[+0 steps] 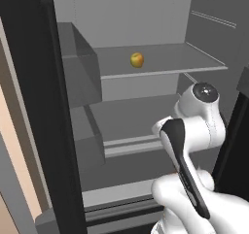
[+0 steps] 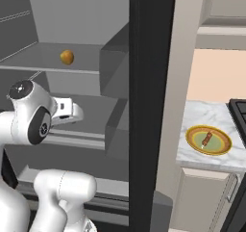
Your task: Place the cold items (apple and kiwi) from the fridge in one tupperware on the dining counter. Place the warm items (hot dog and kebab skewer) in the stove area in another tupperware.
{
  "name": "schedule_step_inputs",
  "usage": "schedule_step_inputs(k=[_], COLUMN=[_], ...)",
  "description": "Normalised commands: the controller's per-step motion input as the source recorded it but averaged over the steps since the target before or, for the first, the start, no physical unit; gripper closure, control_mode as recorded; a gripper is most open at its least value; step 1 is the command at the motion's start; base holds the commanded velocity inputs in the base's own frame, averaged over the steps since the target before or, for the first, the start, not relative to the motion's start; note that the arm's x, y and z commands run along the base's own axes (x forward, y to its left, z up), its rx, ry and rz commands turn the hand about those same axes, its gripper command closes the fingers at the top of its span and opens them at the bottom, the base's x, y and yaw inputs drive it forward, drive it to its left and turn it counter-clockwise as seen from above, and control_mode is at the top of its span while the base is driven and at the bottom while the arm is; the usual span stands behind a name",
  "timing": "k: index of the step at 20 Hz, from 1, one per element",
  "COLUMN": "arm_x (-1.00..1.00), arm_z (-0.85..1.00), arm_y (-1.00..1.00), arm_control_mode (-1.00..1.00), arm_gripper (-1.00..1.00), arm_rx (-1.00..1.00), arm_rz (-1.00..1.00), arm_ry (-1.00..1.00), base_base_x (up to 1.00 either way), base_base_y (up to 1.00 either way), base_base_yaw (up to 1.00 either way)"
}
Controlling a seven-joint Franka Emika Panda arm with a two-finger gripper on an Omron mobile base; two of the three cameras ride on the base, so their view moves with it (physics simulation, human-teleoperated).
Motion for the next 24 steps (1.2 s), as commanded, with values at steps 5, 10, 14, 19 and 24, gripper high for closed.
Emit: schedule_step_inputs(k=[5, 10, 14, 19, 24], arm_x=[0.36, 0.60, 0.79, 0.87, 0.82], arm_z=[0.94, 0.79, 0.59, 0.13, 0.00], arm_y=[0.34, 0.26, 0.04, 0.03, 0.17], arm_control_mode=[-1.00, -1.00, -1.00, -1.00, -1.00], arm_gripper=[-1.00, -1.00, -1.00, -1.00, -1.00], arm_rx=[0.00, 0.00, 0.00, 0.00, 0.00], arm_rz=[0.00, 0.00, 0.00, -0.01, 0.00], arm_ry=[-0.08, -0.09, -0.06, -0.02, 0.00], base_base_x=[0.00, 0.00, 0.00, 0.00, 0.00], base_base_y=[0.00, 0.00, 0.00, 0.00, 0.00], base_base_yaw=[0.00, 0.00, 0.00, 0.00, 0.00])
